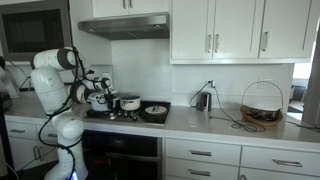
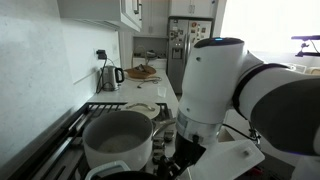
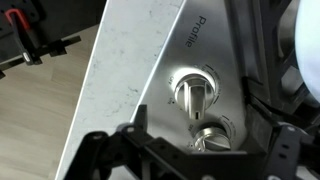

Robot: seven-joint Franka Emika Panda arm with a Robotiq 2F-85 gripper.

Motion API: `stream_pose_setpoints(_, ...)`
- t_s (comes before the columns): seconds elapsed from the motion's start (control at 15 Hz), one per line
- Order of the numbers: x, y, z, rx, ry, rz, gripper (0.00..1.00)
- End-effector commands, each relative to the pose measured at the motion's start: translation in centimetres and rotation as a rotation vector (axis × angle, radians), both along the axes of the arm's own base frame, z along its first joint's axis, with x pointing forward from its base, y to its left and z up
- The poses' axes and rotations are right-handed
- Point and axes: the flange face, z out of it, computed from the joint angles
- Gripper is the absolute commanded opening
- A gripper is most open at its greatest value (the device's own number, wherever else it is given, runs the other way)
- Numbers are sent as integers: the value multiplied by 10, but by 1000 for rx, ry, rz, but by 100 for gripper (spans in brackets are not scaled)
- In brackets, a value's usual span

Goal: Turn off the first knob from the left on the stove

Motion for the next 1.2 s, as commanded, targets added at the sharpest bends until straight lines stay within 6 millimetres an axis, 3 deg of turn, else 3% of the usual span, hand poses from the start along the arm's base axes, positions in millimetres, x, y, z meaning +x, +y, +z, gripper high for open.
stream_pose_setpoints(0.0,10,9,-3,8,20,33,100)
stream_pose_setpoints(1.13,4,1,-21,22,58,28,100)
